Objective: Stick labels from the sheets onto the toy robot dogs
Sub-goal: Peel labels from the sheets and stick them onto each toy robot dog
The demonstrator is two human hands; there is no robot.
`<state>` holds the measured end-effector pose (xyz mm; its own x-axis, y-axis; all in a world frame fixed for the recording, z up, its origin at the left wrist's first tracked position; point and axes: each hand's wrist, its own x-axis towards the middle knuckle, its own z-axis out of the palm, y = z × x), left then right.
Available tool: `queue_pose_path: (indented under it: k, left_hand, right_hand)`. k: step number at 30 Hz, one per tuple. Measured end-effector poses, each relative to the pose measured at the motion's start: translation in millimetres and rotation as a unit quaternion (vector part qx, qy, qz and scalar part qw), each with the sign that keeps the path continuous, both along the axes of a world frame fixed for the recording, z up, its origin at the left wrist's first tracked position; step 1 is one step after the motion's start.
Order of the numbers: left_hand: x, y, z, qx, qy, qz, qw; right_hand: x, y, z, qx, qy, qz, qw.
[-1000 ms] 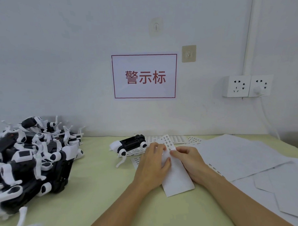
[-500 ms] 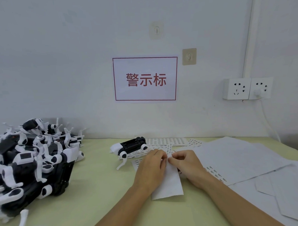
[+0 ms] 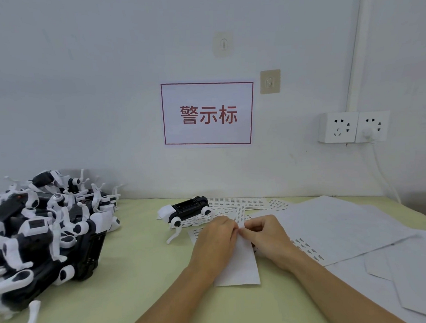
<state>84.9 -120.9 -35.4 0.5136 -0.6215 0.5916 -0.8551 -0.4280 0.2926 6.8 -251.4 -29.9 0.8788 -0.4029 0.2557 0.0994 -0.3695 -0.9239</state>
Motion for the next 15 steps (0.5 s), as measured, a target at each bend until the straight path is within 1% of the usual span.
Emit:
queue_pose_path:
  k: [3,6,10,15]
  left_hand:
    - [-0.5,-1.0,0.8,0.032,-0.020,0.013,0.999]
    - [-1.0,-1.1,1.4,0.041,-0.038,0.026,0.998]
    - [-0.4,0.5,0.1,0.041,-0.036,0.020,0.998]
    - [-0.8,-1.1,3.0,0.074,-0.045,0.032,0.996]
  right_hand:
    - [-0.6,0.4,-0.7,-0.007,-0.003,0.002,1.000]
    - [0.3,0.8,-1.4,-0.017,0.000,-0.002,1.000]
    - [0.7,1.2,-1.2,-0.017,0.003,-0.008,1.000]
    - [-0.3,1.0,-1.3,0.005,-0.011,-0.015,1.000]
